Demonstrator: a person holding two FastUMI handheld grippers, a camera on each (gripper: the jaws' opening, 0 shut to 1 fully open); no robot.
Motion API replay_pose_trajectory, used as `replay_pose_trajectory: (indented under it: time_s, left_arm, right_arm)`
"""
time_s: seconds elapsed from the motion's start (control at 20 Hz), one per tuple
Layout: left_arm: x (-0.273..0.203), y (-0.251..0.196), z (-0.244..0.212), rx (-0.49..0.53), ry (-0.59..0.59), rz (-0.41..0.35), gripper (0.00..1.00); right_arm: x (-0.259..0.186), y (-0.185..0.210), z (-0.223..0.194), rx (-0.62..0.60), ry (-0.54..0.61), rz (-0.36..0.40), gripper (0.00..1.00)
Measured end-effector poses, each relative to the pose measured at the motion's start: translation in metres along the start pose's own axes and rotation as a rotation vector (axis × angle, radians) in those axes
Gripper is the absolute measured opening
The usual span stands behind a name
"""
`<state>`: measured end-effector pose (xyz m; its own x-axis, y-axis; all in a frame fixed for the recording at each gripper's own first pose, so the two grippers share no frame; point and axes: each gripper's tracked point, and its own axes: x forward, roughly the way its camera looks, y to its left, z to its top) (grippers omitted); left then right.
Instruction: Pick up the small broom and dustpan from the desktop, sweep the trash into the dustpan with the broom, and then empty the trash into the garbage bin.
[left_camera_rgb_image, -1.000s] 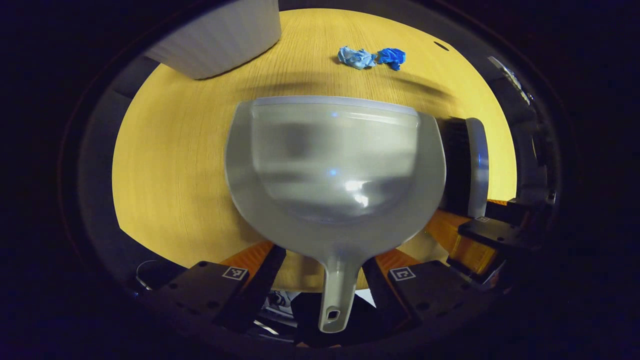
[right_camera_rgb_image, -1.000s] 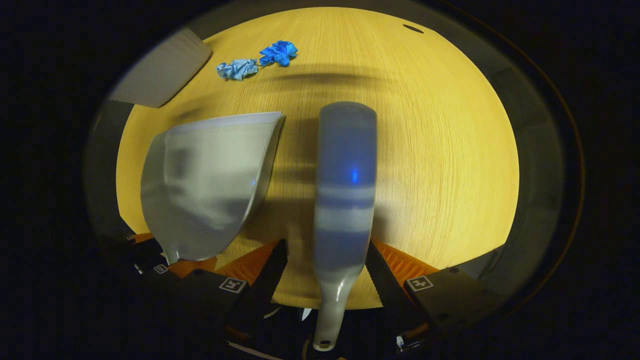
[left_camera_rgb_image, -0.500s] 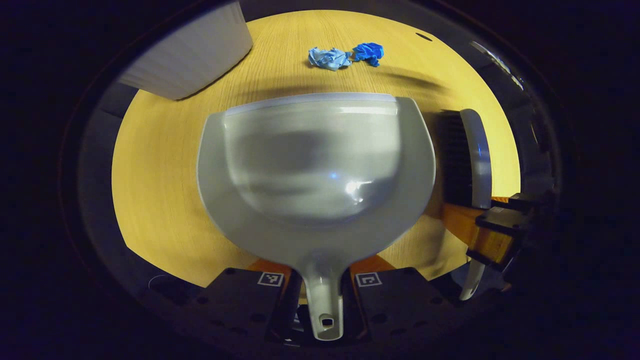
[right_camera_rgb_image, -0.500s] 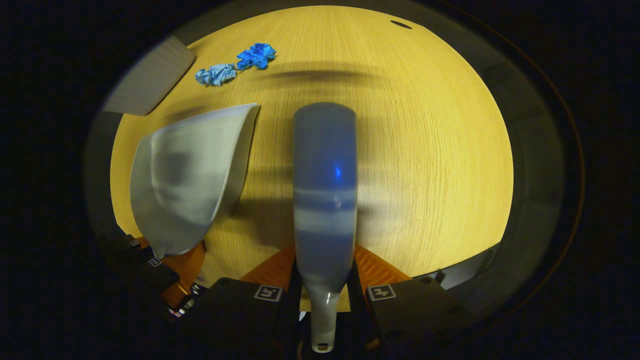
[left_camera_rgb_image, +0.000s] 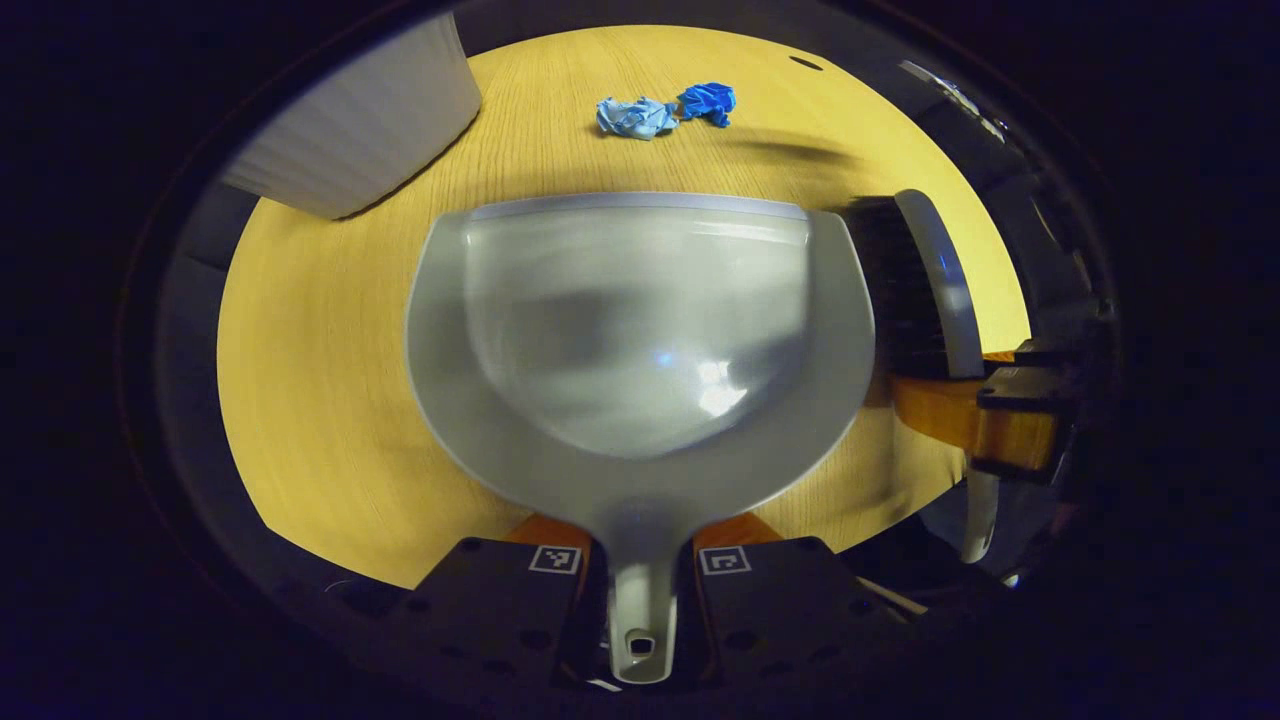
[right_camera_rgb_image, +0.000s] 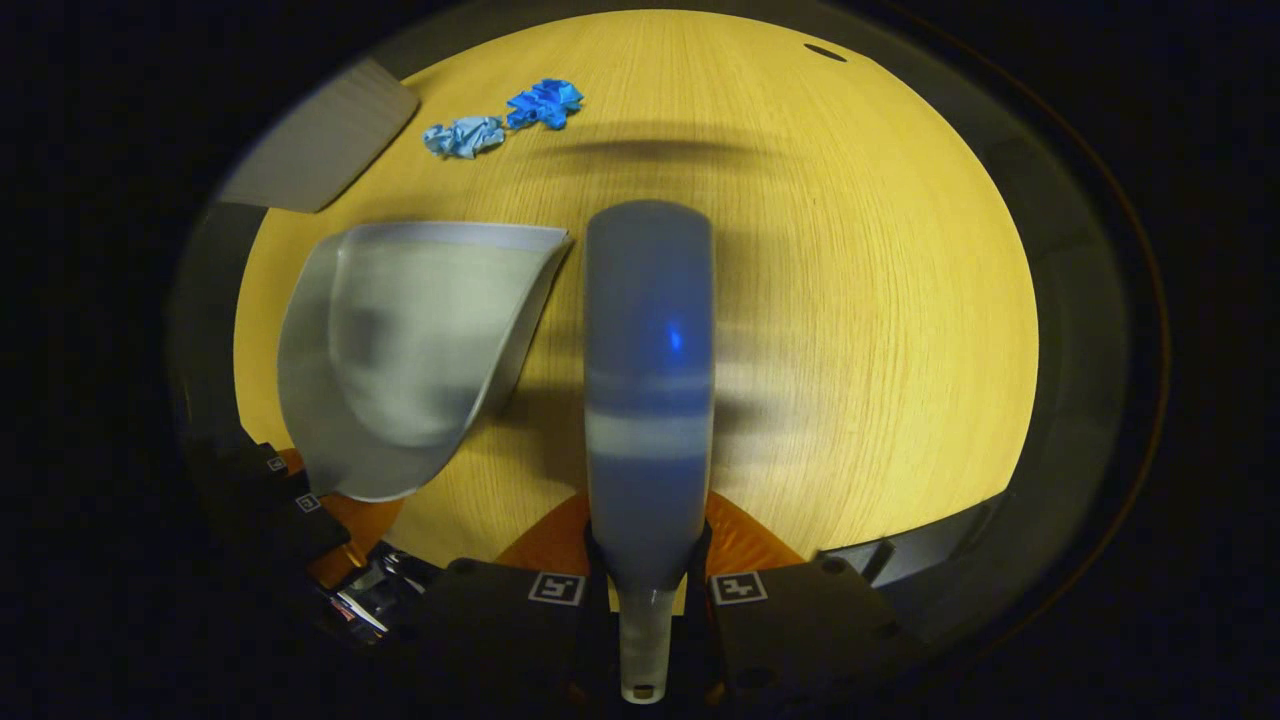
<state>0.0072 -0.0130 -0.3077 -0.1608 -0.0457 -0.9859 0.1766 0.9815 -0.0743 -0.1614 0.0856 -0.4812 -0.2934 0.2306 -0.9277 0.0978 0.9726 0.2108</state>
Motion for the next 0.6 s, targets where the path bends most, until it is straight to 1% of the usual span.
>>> replay_pose_trajectory:
  time_s: [0.05,0.15,0.25,0.3,0.45,0.6]
  left_arm:
    - [-0.002,0.005,-0.002,0.009,-0.003,0.002,0.25]
    - [-0.01,0.019,-0.013,0.037,-0.014,0.014,0.25]
    - [-0.016,0.034,-0.017,0.076,-0.025,0.039,0.25]
    - [-0.02,0.039,-0.019,0.094,-0.027,0.046,0.25]
    - [-0.023,0.055,-0.02,0.149,-0.034,0.053,0.25]
    - [-0.023,0.07,-0.023,0.212,-0.031,0.087,0.25]
  right_arm:
    - [-0.009,-0.003,0.005,-0.009,-0.009,0.006,0.31]
    - [-0.027,-0.014,0.02,-0.051,-0.052,-0.007,0.31]
    - [-0.049,-0.024,0.049,-0.108,-0.126,-0.028,0.31]
    - [-0.062,-0.029,0.071,-0.155,-0.174,-0.046,0.31]
    - [-0.093,-0.055,0.148,-0.348,-0.297,-0.165,0.3]
    - [-0.107,-0.064,0.217,-0.522,-0.357,-0.267,0.3]
